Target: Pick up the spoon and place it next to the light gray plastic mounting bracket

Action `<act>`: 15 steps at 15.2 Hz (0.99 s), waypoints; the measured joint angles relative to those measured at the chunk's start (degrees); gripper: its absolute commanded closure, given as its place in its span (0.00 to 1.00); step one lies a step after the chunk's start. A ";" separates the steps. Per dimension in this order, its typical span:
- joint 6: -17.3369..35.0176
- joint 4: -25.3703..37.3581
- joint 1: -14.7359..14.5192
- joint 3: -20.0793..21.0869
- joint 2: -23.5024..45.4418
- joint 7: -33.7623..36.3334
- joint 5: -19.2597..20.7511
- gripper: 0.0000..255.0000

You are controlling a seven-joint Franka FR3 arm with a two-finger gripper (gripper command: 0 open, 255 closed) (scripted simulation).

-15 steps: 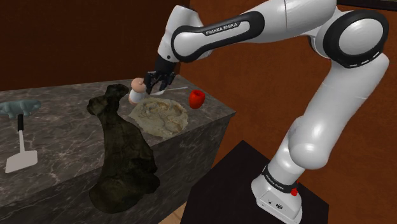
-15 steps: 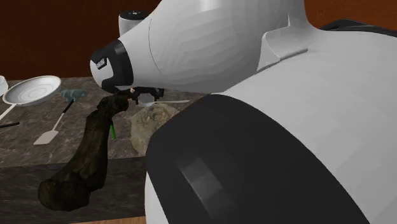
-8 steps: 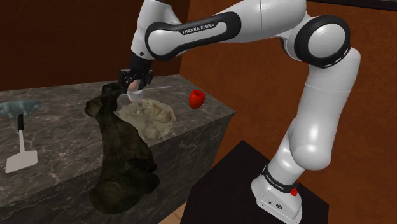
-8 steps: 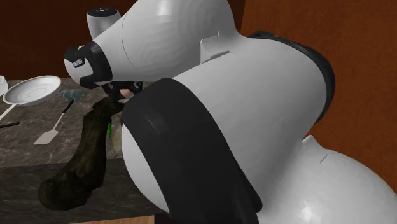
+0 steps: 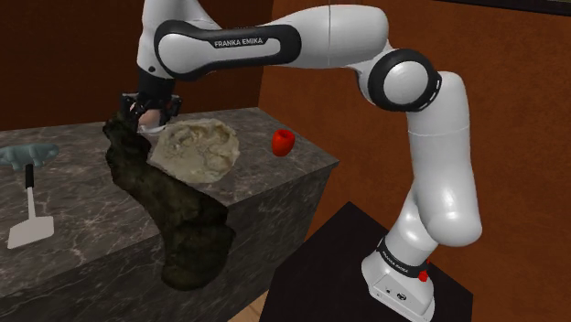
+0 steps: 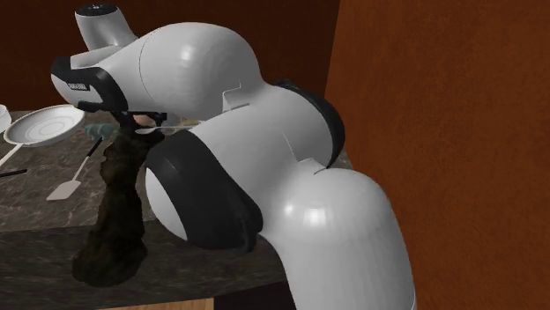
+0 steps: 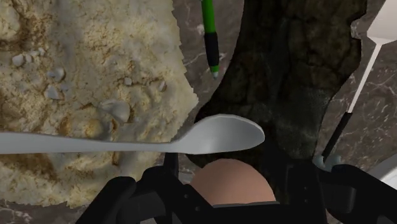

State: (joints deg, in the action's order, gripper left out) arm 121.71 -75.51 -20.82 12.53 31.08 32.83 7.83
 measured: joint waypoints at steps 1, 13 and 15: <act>-1.82 4.41 -1.14 -0.08 2.82 0.56 0.51 1.00; -6.24 24.82 -6.01 -1.07 17.07 2.50 2.55 1.00; -4.23 24.28 -5.76 -1.15 17.20 2.39 2.59 1.00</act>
State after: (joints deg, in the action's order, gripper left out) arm 117.48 -51.23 -26.57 11.38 48.27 35.22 10.42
